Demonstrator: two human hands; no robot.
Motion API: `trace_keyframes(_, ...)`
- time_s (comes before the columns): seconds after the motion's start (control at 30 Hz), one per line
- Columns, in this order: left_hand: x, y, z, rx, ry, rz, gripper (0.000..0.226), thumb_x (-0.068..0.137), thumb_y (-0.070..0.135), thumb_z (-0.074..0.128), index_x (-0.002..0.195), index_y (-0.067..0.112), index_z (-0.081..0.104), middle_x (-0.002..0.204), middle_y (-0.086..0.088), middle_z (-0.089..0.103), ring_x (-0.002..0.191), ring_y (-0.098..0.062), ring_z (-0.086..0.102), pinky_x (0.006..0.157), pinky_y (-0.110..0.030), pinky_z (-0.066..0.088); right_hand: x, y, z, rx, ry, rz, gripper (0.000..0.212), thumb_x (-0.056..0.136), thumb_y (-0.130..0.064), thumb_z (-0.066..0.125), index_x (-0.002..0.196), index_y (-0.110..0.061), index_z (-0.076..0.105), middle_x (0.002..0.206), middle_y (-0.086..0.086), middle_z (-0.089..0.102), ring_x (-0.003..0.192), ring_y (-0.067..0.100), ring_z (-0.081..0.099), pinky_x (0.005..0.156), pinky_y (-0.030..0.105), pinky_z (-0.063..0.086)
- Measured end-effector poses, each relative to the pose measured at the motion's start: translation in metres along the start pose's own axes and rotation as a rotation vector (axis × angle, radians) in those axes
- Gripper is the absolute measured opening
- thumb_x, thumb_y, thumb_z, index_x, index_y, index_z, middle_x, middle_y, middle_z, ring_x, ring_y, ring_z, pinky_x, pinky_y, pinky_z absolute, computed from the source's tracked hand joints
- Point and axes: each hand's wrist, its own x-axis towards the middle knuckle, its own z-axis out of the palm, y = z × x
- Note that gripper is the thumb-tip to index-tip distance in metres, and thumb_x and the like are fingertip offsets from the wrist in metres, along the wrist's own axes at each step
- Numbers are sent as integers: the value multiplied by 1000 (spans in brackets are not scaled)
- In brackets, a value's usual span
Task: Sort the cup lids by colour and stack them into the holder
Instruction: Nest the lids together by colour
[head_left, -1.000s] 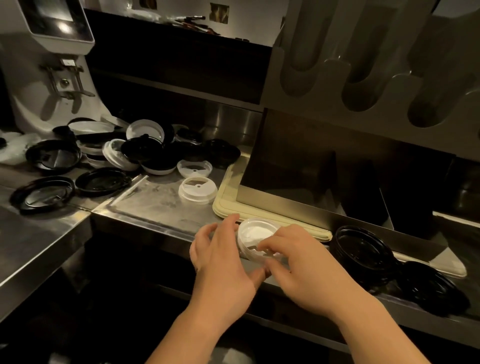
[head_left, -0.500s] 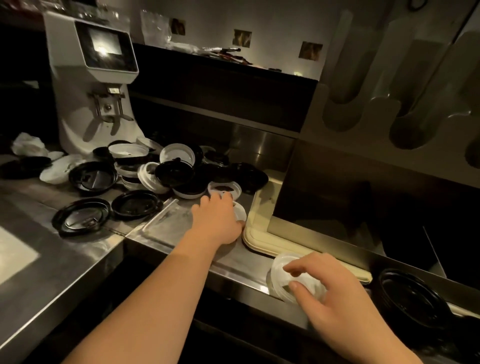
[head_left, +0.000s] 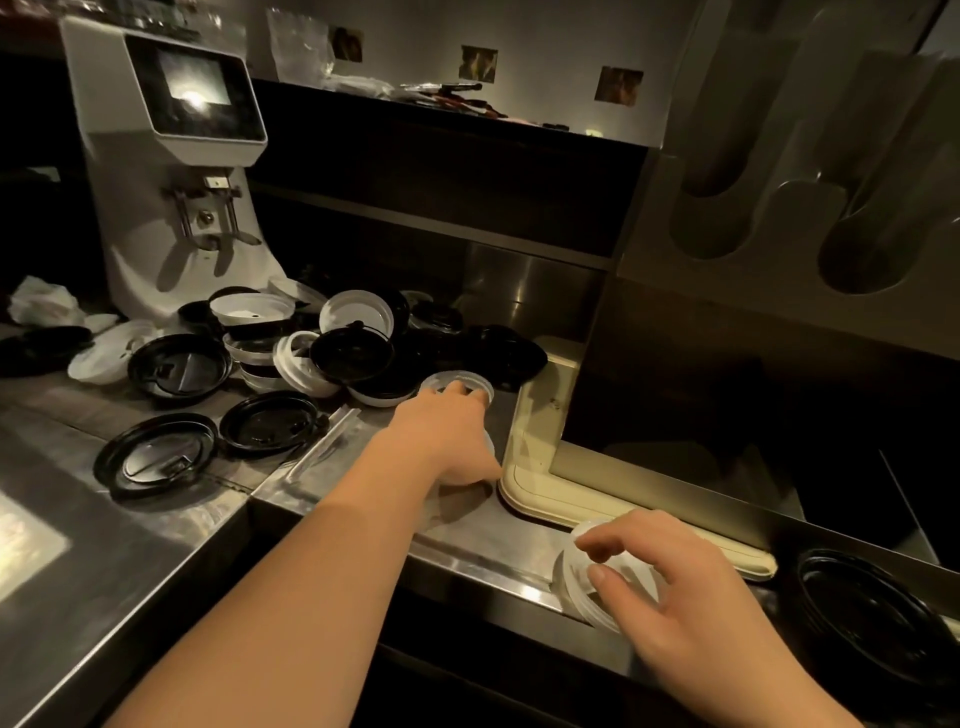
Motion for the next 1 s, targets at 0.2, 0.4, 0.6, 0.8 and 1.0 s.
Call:
trace_keyframes(0.2,-7,-7,10,-39,67,74,86,81,42,69,154,31,24,156,-7,26,137,-34,32,107,-49,43,-4,0,-1,14,30,4,23,90,-25,70,97,-47,64,110,-36,57,107,-4,56,86,14,44)
trace_keyframes(0.4,-15,-9,26,-246,349,130,82,76,35,74,147,29,33,134,4,27,122,-19,23,105,-43,42,-14,0,2,30,34,11,15,91,-30,68,97,-44,67,109,-33,59,109,-2,56,92,18,44)
trace_keyframes(0.6,-53,11,17,-410,549,286,83,72,29,79,142,36,36,126,17,22,120,-6,19,101,-26,36,-19,-3,-11,207,205,140,20,91,-27,67,99,-45,64,102,-33,61,99,-4,58,82,10,45)
trace_keyframes(0.8,-100,57,17,-229,488,570,82,69,36,77,141,37,38,127,20,22,123,-3,16,97,-16,29,7,-15,-41,579,422,384,35,94,-46,59,126,-35,52,101,-6,68,88,12,68,71,34,58)
trace_keyframes(1.0,-113,66,8,-178,370,701,75,66,31,74,135,34,45,124,19,29,122,-6,27,94,-10,33,23,-19,-80,550,332,226,42,99,-20,61,137,-34,50,111,-8,63,82,15,70,69,28,58)
